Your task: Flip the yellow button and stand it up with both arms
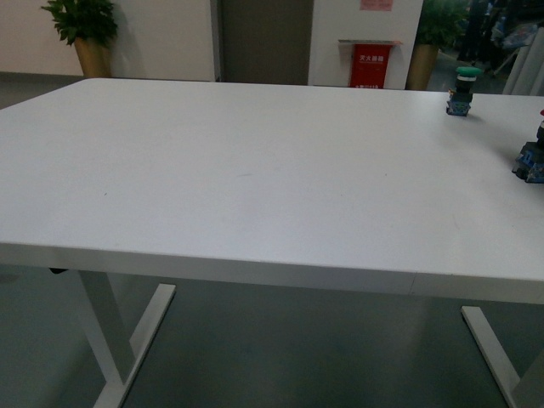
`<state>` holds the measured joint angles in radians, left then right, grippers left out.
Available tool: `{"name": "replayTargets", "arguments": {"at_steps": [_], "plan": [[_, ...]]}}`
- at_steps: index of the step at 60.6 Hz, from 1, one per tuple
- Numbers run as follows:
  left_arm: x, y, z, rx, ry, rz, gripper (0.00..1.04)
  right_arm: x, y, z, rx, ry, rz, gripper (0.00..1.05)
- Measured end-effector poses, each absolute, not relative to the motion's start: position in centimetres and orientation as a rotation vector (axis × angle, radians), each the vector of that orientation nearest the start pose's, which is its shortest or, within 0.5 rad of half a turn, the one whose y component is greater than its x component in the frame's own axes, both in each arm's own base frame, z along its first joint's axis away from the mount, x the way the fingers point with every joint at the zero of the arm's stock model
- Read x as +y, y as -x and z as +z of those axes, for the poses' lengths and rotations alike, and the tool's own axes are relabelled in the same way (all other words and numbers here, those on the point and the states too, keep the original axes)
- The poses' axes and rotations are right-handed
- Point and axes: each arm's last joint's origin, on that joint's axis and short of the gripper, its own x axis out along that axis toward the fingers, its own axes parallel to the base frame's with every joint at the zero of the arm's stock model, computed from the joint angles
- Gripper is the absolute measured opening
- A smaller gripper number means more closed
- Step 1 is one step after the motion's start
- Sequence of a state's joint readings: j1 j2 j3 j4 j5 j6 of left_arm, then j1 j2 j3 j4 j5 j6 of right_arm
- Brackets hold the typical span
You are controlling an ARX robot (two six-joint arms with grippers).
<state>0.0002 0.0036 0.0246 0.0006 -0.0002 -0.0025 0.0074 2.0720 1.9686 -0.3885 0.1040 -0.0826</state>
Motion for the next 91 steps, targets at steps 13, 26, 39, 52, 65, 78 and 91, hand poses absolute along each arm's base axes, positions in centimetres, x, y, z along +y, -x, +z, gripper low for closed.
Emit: {"name": "replayTargets", "arguments": {"at_steps": [13,26,39,52,65,78,91], "plan": [[0.0,-9.6,17.2,-0.022,0.002,0.000,0.99,-0.1,-49.0,31.7,0.578,0.022,-0.068,0.30],[0.0,-9.6,17.2,-0.022,0.002,0.000,0.99,0.8,-50.3,28.6,0.660,-0.024,-0.063,0.30],[0.0,-9.6,17.2,-0.022,0.002,0.000,0.99,0.8,-51.4,26.4,0.700,-0.017,-0.098,0.30],[0.0,-9.6,17.2,-0.022,0.002,0.000,0.99,0.4,-52.2,26.3,0.684,-0.023,-0.127,0.30],[0.0,-9.6,17.2,-0.022,0.002,0.000,0.99,-0.2,-52.7,25.7,0.701,-0.016,-0.157,0.30],[0.0,-9.6,17.2,-0.022,0.002,0.000,0.99,-1.2,-52.9,24.5,0.742,-0.006,-0.182,0.30],[0.0,-9.6,17.2,-0.022,0.002,0.000,0.99,-1.5,-52.9,24.4,0.752,-0.010,-0.184,0.30]]}}
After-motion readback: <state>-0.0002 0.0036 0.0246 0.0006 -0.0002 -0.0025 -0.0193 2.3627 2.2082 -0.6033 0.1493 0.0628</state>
